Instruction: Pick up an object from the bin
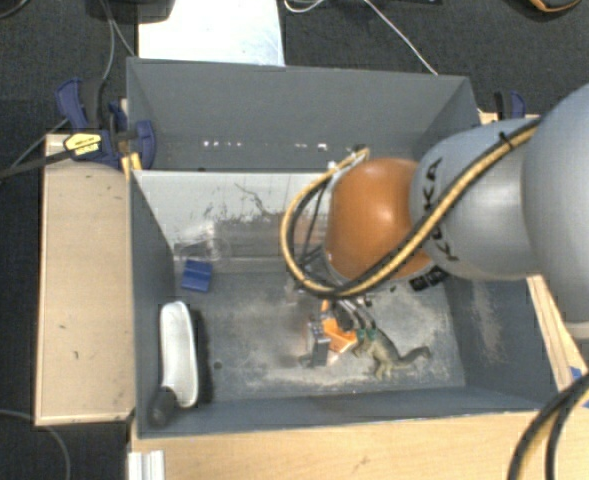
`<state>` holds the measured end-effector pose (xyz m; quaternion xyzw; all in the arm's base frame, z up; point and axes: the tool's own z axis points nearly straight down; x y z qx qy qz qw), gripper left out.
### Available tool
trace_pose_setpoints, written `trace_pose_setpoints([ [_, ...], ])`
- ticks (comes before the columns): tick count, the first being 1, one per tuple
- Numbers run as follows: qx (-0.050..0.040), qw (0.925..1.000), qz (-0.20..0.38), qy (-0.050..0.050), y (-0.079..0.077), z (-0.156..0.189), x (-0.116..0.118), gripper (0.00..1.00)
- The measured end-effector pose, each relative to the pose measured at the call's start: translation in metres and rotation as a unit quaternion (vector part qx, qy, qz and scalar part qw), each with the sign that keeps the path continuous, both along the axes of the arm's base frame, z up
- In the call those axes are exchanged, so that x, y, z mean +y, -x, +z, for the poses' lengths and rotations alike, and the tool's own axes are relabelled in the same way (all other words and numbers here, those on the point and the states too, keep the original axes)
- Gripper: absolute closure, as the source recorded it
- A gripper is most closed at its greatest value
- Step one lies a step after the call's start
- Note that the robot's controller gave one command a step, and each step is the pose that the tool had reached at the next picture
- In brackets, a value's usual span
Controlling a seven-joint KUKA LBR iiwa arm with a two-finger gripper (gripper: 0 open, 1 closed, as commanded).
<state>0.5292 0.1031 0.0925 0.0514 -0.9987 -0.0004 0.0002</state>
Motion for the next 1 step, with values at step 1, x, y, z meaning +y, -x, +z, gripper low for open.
trace_pose_setpoints([
  [1, 0.0007, 0.9974, -0.072, 0.000, -0.0218, -0.0025, -0.0568, 0.00],
])
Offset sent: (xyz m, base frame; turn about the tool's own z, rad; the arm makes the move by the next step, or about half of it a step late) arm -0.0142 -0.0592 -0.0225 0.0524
